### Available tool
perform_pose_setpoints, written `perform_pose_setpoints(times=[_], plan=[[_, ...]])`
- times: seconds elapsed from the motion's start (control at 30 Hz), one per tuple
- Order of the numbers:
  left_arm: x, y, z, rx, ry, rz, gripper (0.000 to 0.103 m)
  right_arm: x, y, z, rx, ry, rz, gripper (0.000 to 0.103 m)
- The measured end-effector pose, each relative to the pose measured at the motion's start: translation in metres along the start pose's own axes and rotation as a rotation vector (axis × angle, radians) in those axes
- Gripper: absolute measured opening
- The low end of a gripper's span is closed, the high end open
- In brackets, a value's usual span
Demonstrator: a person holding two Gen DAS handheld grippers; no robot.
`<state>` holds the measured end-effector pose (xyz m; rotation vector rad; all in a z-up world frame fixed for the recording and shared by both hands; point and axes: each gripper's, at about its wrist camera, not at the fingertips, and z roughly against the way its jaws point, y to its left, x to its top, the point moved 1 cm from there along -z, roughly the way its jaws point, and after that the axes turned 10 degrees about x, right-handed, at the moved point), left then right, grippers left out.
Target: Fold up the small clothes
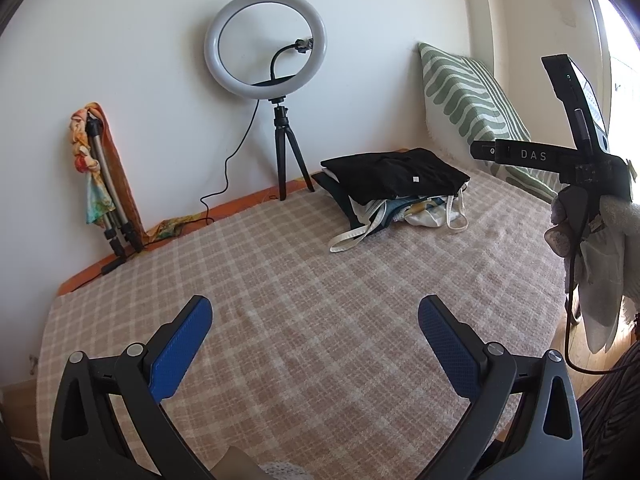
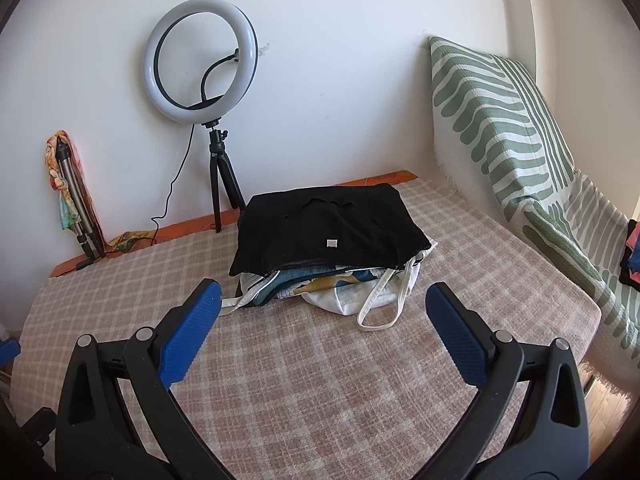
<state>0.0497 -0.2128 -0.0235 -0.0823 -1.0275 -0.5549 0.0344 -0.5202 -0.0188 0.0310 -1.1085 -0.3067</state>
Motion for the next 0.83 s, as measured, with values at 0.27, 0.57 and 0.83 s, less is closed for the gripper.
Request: perform_pose_setpoints(times=[0.27,0.57,0.83], plan=[[-0.0018,-0.0011,-0.0006,0.007,0.006,0.009,0.102,-0.0008,-0.0001,-0.0005,0.003,0.004,0.003,0.103],[-0.0047,0.0023,-0.0044,0.021,0.025,0.033,0.102,-0.0022,0.0023,-0.0017,0.007,0.005,-0.004,0.103],[-0.005,0.0047,-0.0031,0.024,0.025,0.049,0.102,-0.0032,0.0053,-0.0038,0.017,0.015,0.0,0.103]])
